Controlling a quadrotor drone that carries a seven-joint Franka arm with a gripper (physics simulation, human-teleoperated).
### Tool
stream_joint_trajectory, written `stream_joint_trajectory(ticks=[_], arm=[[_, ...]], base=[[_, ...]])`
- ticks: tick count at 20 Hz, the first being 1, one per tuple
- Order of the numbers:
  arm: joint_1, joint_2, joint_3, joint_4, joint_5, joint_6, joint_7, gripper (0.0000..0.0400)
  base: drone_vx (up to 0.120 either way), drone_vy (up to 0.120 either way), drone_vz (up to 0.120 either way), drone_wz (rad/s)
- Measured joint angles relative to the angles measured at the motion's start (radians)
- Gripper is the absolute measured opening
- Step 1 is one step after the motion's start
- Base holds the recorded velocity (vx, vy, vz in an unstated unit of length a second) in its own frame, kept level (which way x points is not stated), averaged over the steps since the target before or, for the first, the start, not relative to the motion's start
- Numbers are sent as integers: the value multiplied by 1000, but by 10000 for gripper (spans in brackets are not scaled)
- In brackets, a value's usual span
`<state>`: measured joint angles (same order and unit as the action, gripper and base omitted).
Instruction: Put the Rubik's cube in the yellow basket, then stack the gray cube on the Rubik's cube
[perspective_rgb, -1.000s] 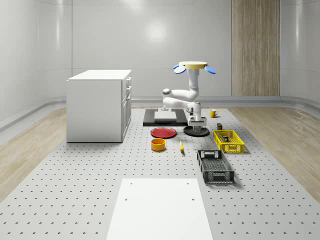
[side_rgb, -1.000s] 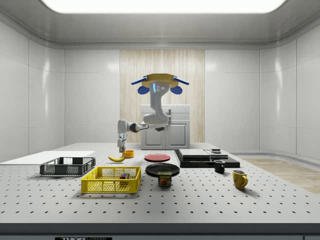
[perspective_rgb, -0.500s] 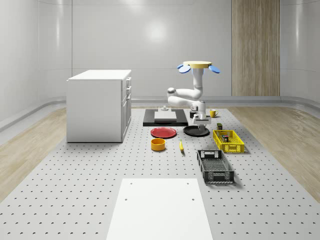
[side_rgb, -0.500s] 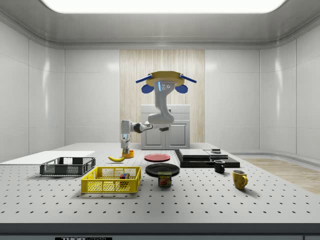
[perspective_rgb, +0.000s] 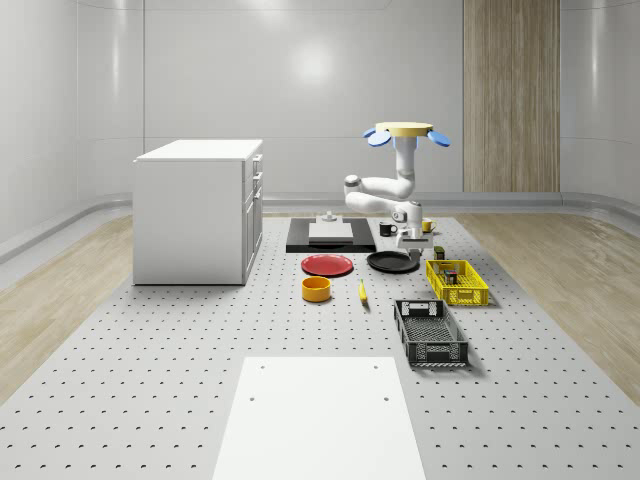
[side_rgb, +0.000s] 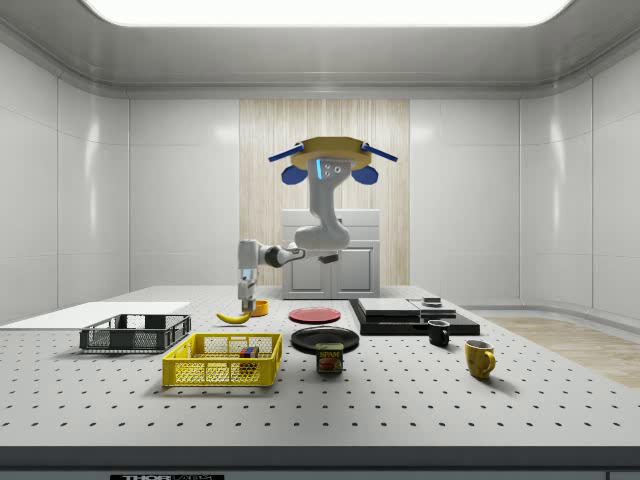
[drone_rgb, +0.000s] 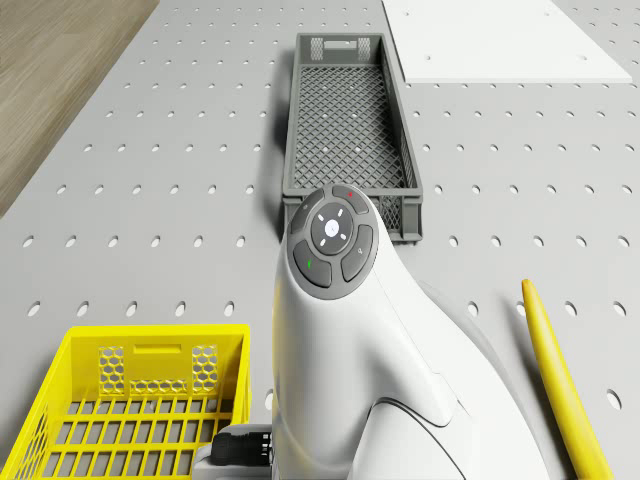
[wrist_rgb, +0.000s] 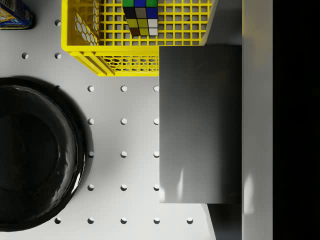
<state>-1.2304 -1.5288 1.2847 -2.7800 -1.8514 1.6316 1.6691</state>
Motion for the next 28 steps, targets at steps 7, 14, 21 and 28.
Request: stream_joint_trajectory(ticks=[7,14,21,28], arm=[[-1,-3,0,0,1,3,1,250],[-2,-6,1,0,3,6,1,250],[-3,-9,1,0,4,8,2,250],[-3,-11,1,1,5,11,3,250]], base=[[0,120,0,0],[-74,120,0,0],[-103,120,0,0],[0,120,-80,0]])
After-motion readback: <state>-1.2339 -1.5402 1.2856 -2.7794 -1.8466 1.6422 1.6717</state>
